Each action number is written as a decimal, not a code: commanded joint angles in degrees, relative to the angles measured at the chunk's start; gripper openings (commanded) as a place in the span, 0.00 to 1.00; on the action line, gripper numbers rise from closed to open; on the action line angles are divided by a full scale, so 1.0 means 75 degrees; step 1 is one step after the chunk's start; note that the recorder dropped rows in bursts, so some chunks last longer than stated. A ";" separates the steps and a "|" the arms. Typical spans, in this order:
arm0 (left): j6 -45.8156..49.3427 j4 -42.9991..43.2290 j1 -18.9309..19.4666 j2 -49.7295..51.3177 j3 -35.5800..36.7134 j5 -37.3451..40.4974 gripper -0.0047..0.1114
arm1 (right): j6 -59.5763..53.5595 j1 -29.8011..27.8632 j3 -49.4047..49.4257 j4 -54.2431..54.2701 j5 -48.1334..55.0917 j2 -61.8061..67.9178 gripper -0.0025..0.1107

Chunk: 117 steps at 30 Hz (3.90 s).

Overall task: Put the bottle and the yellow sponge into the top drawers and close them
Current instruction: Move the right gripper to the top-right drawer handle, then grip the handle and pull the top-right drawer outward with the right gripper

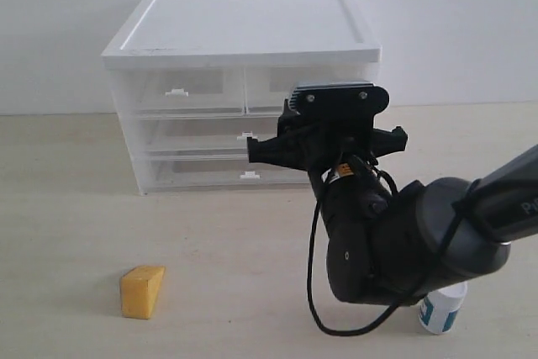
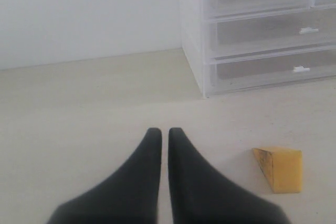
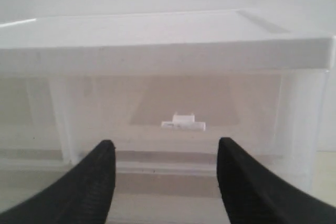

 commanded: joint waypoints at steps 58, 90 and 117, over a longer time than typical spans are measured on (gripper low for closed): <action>-0.0006 0.0012 0.0014 -0.0029 0.0027 -0.0058 0.08 | -0.0874 -0.0384 -0.1150 0.0526 0.0303 0.0954 0.02; -0.0006 0.0010 0.0014 -0.0029 0.0027 -0.0058 0.08 | -0.0538 0.1560 0.1805 0.1777 -0.0291 -0.0985 0.02; -0.0006 0.0010 0.0014 -0.0029 0.0027 -0.0058 0.08 | -0.0742 0.2148 0.2170 0.2294 0.0454 -0.1097 0.71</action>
